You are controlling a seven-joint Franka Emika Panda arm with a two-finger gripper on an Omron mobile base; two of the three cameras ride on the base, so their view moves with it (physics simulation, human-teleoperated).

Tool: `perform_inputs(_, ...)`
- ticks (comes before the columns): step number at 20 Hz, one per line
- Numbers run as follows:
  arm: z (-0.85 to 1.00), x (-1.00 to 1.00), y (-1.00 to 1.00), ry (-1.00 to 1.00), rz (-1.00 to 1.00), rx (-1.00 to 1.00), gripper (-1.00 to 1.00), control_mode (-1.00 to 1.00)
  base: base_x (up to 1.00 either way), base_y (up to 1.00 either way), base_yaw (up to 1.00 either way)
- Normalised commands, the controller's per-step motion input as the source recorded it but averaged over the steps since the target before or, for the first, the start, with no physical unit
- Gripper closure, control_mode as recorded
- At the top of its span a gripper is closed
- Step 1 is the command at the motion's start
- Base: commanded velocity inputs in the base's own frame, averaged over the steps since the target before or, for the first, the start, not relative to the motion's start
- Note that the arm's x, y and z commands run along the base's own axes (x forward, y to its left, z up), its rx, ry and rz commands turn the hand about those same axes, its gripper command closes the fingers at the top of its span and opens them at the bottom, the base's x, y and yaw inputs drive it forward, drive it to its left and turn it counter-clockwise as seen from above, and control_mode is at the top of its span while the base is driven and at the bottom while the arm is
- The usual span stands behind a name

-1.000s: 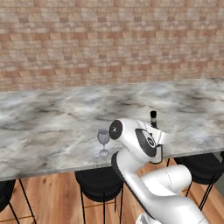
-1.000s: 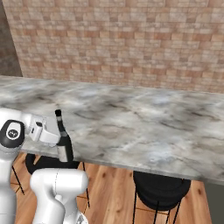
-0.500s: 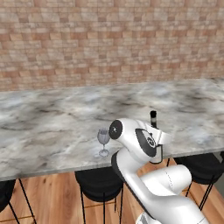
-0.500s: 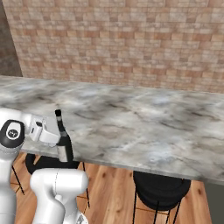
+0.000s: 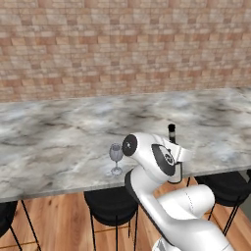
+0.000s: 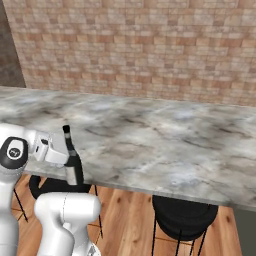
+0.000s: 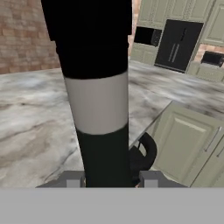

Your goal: There is a wine glass and glass cup on the dining counter. Place the wine bottle next to the wine glass and the juice bottle next to the glass cup.

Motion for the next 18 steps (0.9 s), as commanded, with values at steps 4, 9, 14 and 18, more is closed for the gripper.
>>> perform_inputs(4,0.11,-0.11,-0.06,-0.02,0.14,0.08,1.00,-1.00,0.00,0.00,0.00)
perform_inputs(9,0.19,-0.01,-0.03,0.03,0.27,0.10,1.00,-1.00,0.00,0.00,0.00)
perform_inputs(14,0.28,0.00,0.00,0.10,0.40,0.09,1.00,-1.00,0.00,0.00,0.00)
perform_inputs(18,0.20,0.00,0.00,0.03,0.46,0.04,1.00,-1.00,0.00,0.00,0.00)
